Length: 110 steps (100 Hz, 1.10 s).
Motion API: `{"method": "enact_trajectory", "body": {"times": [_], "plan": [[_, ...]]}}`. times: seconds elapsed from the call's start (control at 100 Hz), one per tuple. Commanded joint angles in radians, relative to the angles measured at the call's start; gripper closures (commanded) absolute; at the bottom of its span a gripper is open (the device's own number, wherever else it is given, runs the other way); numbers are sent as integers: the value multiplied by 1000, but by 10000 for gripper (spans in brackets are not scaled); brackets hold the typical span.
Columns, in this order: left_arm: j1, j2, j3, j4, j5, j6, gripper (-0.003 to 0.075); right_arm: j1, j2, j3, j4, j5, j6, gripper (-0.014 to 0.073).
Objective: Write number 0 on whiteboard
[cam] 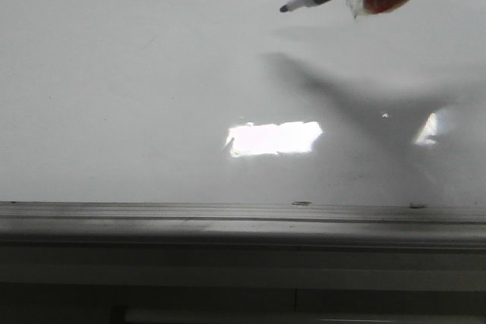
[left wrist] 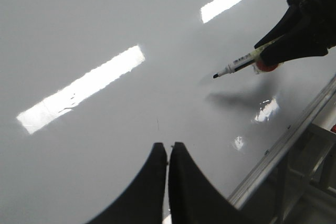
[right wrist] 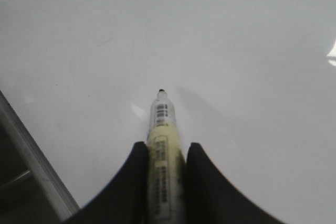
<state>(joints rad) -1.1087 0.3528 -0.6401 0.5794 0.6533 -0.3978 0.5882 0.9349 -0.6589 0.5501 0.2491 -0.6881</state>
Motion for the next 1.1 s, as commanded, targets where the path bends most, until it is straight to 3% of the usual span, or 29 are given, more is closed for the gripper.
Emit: {"method": "enact_trajectory", "body": {"times": [0.0, 0.23, 0.6, 1.09], "plan": [[-5, 7, -22, 21, -75, -11, 740, -5, 21, -28, 21, -82, -2, 638], [-5, 7, -22, 18, -75, -11, 740, -5, 65, -30, 54, -134, -2, 638], [-5, 7, -22, 10, -75, -11, 740, -5, 102, -31, 71, -102, -2, 638], [-5, 7, -22, 3, -75, -11, 740, -5, 102, -31, 71, 105, -2, 641]]}}
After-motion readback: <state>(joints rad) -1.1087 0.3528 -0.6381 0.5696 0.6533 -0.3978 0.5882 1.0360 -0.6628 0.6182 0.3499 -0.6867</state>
